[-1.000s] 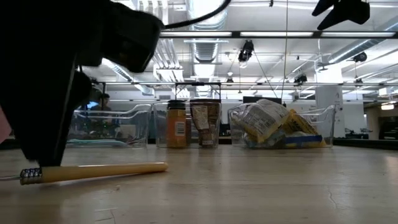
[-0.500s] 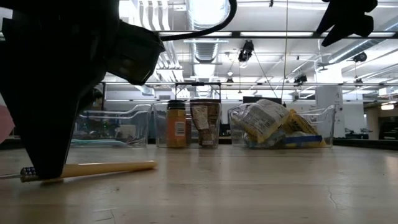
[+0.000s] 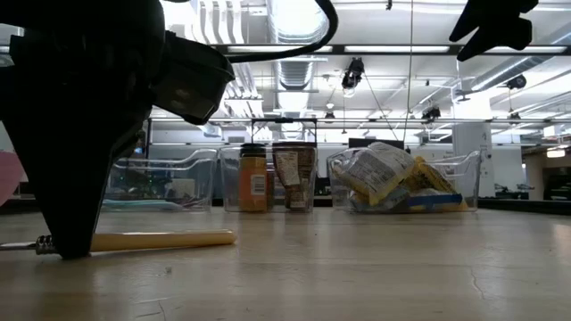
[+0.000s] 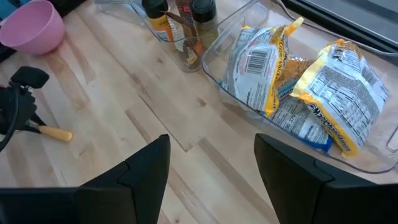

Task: Pick & Place Food Item
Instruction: Put the yellow spoon into the left transparent bin

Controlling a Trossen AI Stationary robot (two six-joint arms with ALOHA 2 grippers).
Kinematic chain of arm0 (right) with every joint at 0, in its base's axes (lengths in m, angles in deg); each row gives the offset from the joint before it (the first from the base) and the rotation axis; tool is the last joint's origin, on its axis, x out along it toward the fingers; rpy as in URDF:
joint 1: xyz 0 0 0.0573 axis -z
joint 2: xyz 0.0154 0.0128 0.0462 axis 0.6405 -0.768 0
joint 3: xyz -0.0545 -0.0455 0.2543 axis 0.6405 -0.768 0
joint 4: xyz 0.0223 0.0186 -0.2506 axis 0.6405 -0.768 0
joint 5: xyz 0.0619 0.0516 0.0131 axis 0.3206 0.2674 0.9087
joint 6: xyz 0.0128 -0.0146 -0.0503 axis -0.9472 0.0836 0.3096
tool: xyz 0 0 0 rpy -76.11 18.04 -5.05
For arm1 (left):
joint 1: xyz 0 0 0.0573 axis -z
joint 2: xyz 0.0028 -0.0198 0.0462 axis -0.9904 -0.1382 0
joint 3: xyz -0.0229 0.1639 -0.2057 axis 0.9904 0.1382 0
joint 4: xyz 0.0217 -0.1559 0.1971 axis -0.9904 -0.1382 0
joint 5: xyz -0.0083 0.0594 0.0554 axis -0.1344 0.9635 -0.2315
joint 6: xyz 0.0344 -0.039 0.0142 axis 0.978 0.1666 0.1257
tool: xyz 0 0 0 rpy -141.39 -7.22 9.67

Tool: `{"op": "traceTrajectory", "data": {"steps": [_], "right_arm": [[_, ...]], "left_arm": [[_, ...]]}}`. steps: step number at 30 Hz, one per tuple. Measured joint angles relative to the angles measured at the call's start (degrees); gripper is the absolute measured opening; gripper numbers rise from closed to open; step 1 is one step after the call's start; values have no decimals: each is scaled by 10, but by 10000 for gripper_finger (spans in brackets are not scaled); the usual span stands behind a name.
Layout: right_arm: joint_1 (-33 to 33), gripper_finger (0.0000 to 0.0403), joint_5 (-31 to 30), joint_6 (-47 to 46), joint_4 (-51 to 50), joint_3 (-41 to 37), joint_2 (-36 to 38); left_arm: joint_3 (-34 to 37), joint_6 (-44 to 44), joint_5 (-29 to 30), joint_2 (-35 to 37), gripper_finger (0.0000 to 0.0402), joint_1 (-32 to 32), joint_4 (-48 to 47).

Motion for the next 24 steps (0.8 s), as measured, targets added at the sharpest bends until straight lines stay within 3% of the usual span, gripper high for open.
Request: {"op": "traceTrajectory", "data": {"steps": [15, 24], "right_arm": [[0, 228, 0, -1, 2, 0, 0], [0, 228, 0, 2, 3, 0, 0]], "left_arm": [[6, 28, 22, 48, 39, -7, -21], [4, 59, 27, 68, 2, -16, -20]]}}
